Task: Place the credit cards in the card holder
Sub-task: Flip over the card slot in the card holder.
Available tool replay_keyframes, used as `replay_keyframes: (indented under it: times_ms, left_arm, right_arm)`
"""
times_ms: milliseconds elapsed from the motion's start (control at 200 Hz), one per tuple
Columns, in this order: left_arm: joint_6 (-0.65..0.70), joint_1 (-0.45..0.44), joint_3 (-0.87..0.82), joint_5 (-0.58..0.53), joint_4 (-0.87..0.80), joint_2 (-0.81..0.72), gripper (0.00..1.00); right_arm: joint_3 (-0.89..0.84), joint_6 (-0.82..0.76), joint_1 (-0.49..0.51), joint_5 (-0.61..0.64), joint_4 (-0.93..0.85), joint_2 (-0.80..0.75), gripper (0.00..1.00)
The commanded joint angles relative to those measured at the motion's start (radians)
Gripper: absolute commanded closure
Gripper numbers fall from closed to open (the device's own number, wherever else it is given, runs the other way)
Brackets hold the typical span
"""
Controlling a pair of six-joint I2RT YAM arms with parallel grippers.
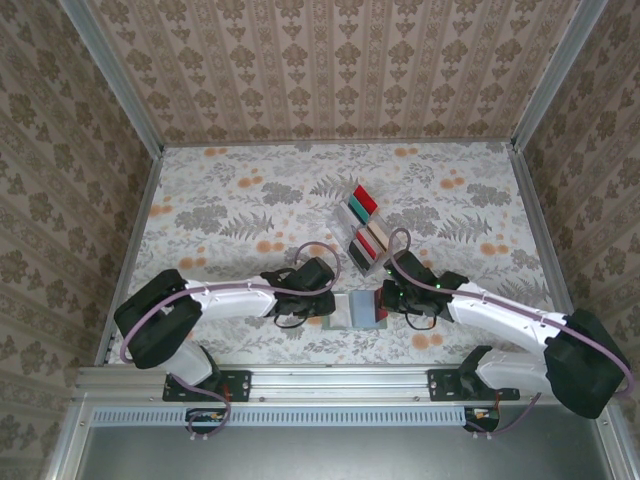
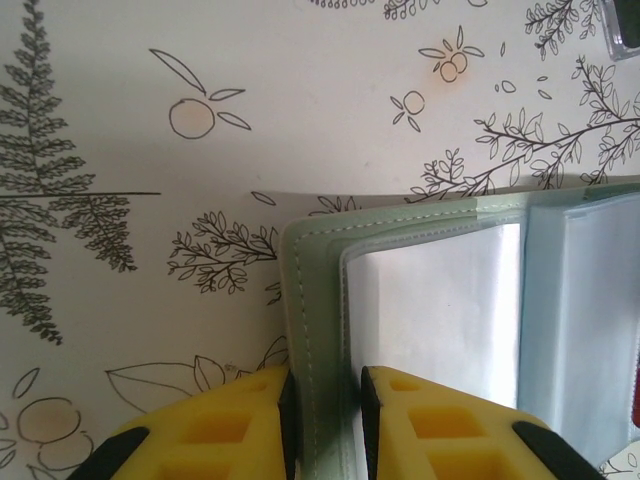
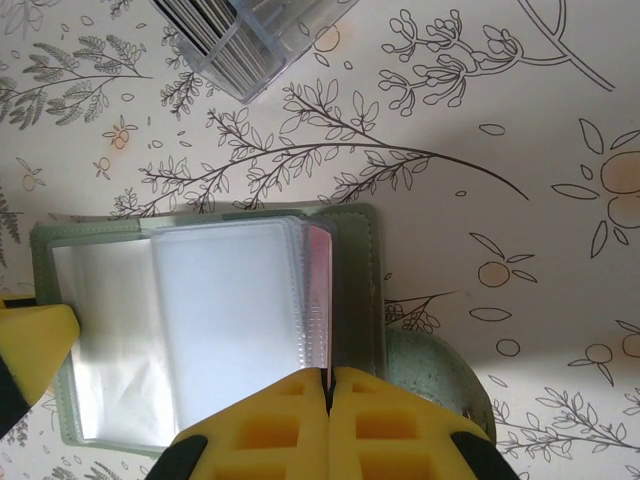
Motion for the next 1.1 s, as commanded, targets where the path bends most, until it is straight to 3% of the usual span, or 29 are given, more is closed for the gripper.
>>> replay_keyframes:
  times_ms: [0, 580, 905, 1095]
  left_arm:
    - [0.012, 0.0, 0.028, 0.014, -0.019, 0.018, 0.74]
    - [0.01, -0.004, 0.032, 0.014, -0.014, 0.024, 0.74]
    - [-0.007, -0.006, 0.017, -0.002, -0.001, 0.018, 0.75]
    - [-0.024, -0.005, 0.006, -0.007, 0.014, 0.016, 0.75]
  right_arm:
    - [0.006, -0.013, 0.003, -0.005, -0.013, 0.043, 0.95]
    - [0.014, 0.049, 0.013, -0.21, 0.253, 0.122, 0.94]
    - [0.042, 0.071, 0.021, -0.303, 0.324, 0.125, 0.94]
    - [0.05, 0.064, 0.023, -0.292, 0.3, 0.102, 0.94]
